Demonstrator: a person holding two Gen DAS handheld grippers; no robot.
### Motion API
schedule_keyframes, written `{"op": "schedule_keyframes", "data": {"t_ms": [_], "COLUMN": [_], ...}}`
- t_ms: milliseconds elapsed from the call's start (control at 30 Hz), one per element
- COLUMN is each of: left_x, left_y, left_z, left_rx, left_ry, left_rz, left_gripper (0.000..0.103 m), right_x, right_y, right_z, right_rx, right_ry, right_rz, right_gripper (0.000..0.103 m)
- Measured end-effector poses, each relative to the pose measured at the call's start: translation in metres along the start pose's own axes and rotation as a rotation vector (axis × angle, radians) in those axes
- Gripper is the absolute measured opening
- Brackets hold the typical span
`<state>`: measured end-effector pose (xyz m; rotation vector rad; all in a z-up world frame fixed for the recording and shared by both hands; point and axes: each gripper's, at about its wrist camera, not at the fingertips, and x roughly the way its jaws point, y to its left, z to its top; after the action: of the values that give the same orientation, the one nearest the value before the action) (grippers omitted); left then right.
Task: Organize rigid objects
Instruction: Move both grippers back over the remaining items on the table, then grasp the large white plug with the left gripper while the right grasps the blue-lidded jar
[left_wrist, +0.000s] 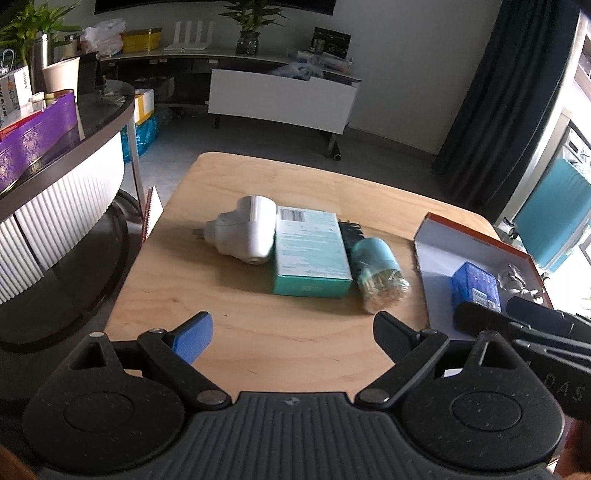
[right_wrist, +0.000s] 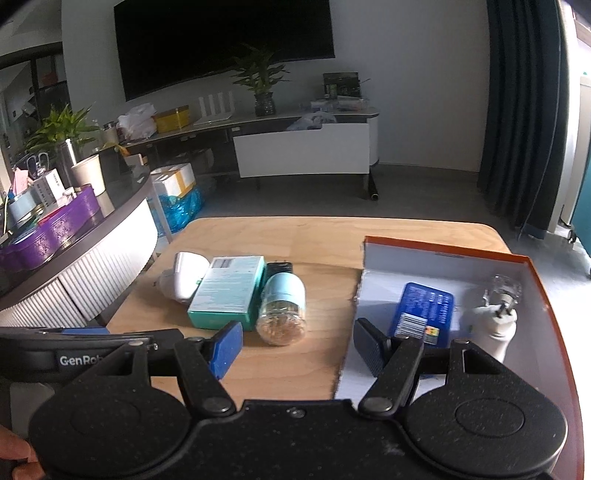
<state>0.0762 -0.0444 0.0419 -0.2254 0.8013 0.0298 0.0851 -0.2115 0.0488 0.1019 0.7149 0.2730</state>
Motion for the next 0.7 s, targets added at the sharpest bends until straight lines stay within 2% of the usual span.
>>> {"op": "schedule_keyframes", "data": {"t_ms": [333, 533, 700], "left_x": [0.017, 0.045, 0.072], "left_y": [0.024, 0.043, 0.052], "left_z": [0.007, 0.025, 0.038], "left_rx": [-0.045, -0.044, -0.020], "left_ry": [0.002, -0.010, -0.012], "left_rz": [0.036, 0.071, 0.065], "left_gripper": [0.097, 0.101, 0.102], "right_x": [0.008, 0.011, 0.018], "right_y": [0.007, 0.005, 0.004], "right_z": [0.001, 0.002, 0.003], "right_rx": [-0.018, -0.014, -0.010], "right_ry": [0.014, 0.012, 0.017], "right_rz": [0.014, 0.009, 0.002], "right_gripper": [0.080, 0.080, 0.080]}}
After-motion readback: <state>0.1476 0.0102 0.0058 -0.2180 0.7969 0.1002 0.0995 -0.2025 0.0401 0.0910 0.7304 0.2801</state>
